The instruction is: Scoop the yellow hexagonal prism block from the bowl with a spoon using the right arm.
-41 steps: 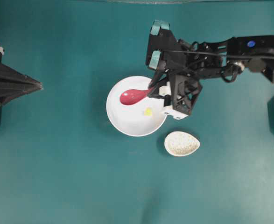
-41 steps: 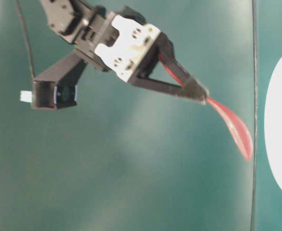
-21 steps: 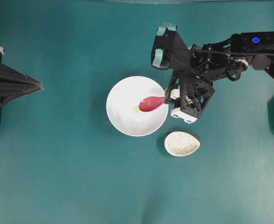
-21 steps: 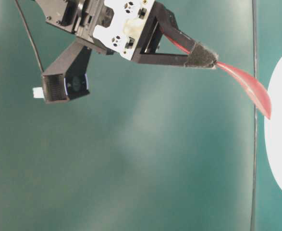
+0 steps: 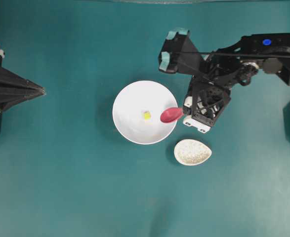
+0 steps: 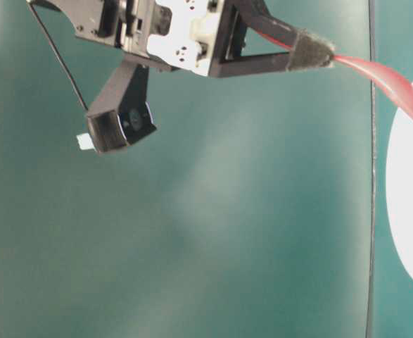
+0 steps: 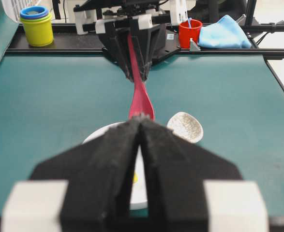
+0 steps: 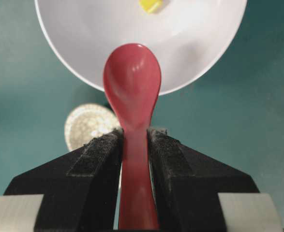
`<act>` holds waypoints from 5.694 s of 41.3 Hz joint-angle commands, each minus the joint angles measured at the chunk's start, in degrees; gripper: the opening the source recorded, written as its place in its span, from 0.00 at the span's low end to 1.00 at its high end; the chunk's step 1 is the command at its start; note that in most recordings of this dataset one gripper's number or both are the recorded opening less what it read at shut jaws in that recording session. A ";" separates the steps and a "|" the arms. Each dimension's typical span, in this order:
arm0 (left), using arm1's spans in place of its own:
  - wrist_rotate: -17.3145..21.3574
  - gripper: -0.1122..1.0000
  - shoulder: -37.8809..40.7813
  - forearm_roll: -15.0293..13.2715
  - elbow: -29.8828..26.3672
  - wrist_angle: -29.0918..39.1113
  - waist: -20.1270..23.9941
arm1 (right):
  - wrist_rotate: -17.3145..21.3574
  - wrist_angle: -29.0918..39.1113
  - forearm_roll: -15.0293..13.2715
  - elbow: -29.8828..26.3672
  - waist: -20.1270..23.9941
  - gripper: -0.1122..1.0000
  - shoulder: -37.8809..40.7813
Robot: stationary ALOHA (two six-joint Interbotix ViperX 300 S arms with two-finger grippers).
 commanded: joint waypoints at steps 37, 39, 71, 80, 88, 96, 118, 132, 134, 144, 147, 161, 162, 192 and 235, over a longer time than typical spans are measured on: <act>0.00 0.15 -0.62 0.09 -1.85 0.44 0.00 | -0.26 -0.97 -2.99 -6.86 0.09 0.31 10.20; 0.00 0.15 -0.79 0.09 -1.85 0.62 0.00 | -0.35 -1.32 -2.99 -6.86 0.09 0.31 10.46; 0.00 0.15 -0.97 0.09 -1.93 0.97 0.00 | -2.29 -12.39 -3.08 -7.29 0.09 0.31 12.83; 0.00 0.15 -0.97 0.18 -1.93 0.97 0.00 | -2.29 -15.82 -3.08 -7.38 0.09 0.31 13.27; -0.09 0.15 -0.97 0.09 -1.93 0.97 0.00 | -2.37 -19.95 -3.60 -7.38 0.18 0.31 13.27; -0.09 0.15 -0.97 0.09 -1.93 0.97 0.09 | -2.72 -23.03 -4.83 -7.38 0.18 0.31 13.27; -0.09 0.15 -0.97 0.09 -1.93 0.97 0.09 | -2.72 -25.40 -5.10 -7.82 0.09 0.31 11.95; -0.09 0.15 -0.97 0.09 -2.02 0.97 0.09 | -2.64 -26.81 -5.10 -7.82 0.09 0.31 10.20; -0.09 0.15 -0.97 0.09 -2.02 0.97 0.00 | -2.64 -27.25 -5.10 -7.82 0.09 0.31 10.02; -0.09 0.15 -0.97 0.09 -2.02 0.97 0.00 | -2.64 -28.83 -5.19 -7.82 0.09 0.31 9.67; -0.09 0.15 -0.97 0.09 -2.02 0.97 0.00 | -2.64 -29.09 -5.10 -7.91 0.09 0.31 9.67; -0.09 0.15 -0.97 0.09 -2.02 1.05 0.09 | -2.72 -29.18 -5.36 -8.00 0.09 0.31 8.44; -0.09 0.15 -0.97 0.09 -2.02 0.97 0.09 | -2.72 -29.18 -5.45 -8.09 0.09 0.31 8.26; -0.18 0.15 -0.97 0.09 -2.11 0.97 0.00 | -2.64 -29.18 -8.00 -9.23 0.09 0.31 4.39; -0.18 0.15 -0.97 0.09 -2.11 1.05 0.00 | -2.46 -28.83 -8.00 -9.40 0.09 0.31 4.39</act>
